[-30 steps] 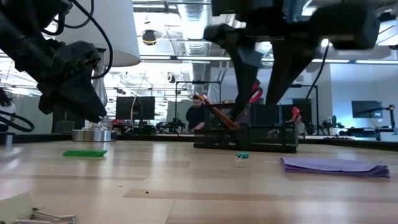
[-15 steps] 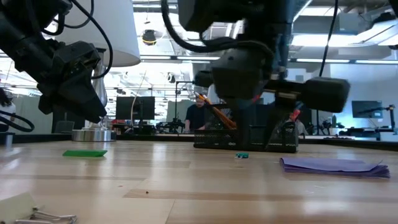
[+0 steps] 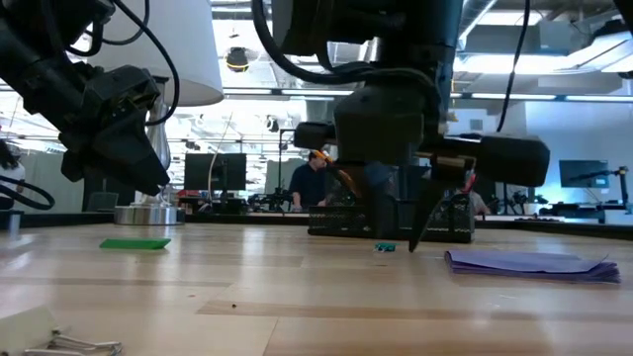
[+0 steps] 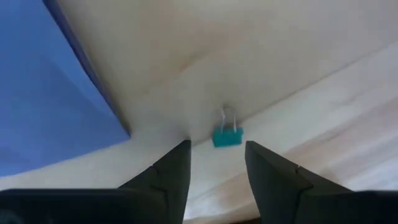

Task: Pick and place office supplies into organizer
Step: Put the green binder clip into the black desk organizer

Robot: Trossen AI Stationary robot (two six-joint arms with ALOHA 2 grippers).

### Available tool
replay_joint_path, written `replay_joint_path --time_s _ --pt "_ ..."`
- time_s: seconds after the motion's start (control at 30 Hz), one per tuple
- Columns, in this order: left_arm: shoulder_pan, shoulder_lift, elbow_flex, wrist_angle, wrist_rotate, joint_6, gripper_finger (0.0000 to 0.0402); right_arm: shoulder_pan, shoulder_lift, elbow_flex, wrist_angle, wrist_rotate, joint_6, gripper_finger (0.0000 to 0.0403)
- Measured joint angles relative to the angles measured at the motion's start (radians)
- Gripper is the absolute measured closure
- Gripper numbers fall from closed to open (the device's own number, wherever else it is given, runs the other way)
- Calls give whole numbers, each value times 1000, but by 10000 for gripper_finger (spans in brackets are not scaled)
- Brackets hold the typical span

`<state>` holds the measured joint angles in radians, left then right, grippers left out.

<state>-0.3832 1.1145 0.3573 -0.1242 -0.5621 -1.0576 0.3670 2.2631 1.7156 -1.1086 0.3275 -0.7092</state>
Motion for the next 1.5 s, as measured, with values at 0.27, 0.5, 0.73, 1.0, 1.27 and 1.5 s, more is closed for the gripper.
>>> replay_joint_path --time_s 0.27,0.5,0.73,1.0,1.27,1.5 --pt "0 0 0 1 0 0 274 -2 0 0 60 -11 -36 235" --pt "0 0 0 2 0 0 274 -32 -1 0 50 -20 -47 244" --pt "0 0 0 2 0 0 274 -36 -2 0 48 -90 -104 259" --pt "0 0 0 2 0 0 274 -36 -2 0 44 -135 -138 293" --pt "0 0 0 1 0 0 274 -43 -3 0 43 -166 -137 337" --pt "0 0 0 1 0 1 274 -42 -2 0 43 -77 -127 365"
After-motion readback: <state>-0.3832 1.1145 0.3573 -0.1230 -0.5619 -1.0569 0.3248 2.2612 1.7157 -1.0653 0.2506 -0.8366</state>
